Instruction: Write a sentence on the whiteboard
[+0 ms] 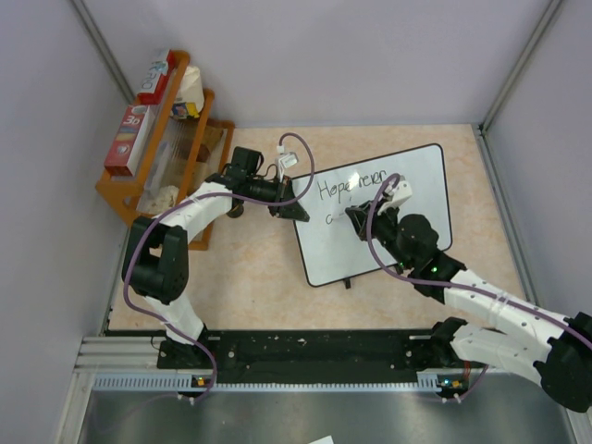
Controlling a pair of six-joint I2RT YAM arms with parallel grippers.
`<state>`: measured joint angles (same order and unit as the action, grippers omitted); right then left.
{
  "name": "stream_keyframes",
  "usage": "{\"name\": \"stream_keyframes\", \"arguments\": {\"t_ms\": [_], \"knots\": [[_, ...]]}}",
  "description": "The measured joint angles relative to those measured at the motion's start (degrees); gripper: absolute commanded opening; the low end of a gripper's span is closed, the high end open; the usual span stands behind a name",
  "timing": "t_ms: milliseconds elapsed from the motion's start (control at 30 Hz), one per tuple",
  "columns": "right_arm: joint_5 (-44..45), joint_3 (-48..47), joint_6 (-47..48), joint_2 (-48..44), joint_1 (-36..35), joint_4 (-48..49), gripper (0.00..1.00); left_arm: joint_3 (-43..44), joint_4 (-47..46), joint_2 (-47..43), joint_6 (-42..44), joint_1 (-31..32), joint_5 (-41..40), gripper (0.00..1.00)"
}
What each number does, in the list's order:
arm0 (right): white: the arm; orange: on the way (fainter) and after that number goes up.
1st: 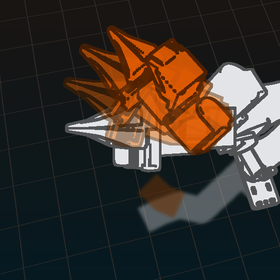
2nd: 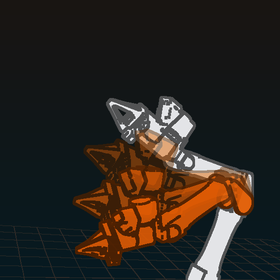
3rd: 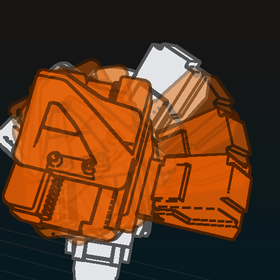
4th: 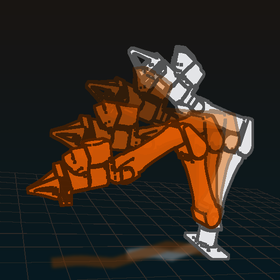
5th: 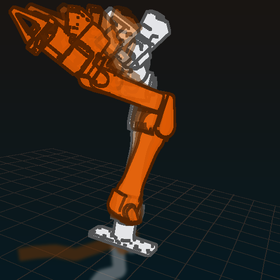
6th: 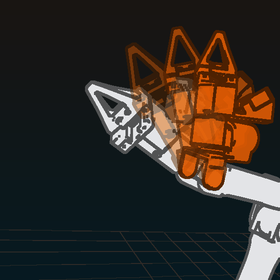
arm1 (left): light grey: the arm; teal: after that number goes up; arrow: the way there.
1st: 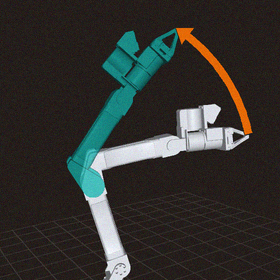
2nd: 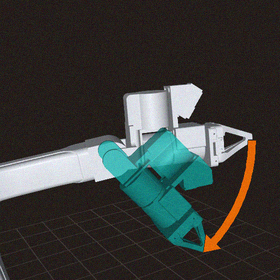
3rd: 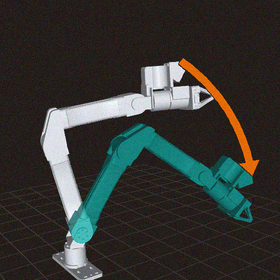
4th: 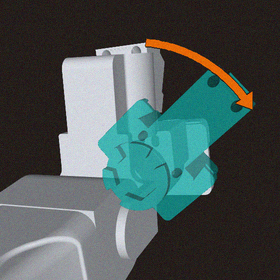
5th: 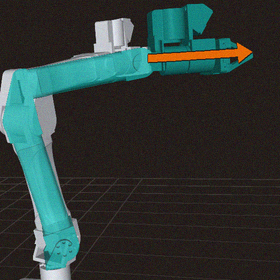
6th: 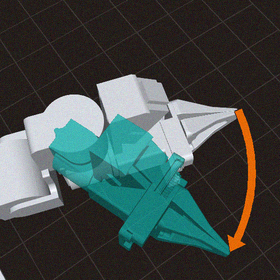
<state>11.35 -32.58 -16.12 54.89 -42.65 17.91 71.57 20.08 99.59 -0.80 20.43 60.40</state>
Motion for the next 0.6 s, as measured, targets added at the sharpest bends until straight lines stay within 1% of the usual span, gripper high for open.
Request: {"name": "stream_keyframes", "arguments": {"t_ms": [600], "knots": [[0.5,-0.1,0.0,-0.1,0.0,0.0,0.0,0.0,-0.1,0.0,-0.1,0.0,0.0,0.0]]}}
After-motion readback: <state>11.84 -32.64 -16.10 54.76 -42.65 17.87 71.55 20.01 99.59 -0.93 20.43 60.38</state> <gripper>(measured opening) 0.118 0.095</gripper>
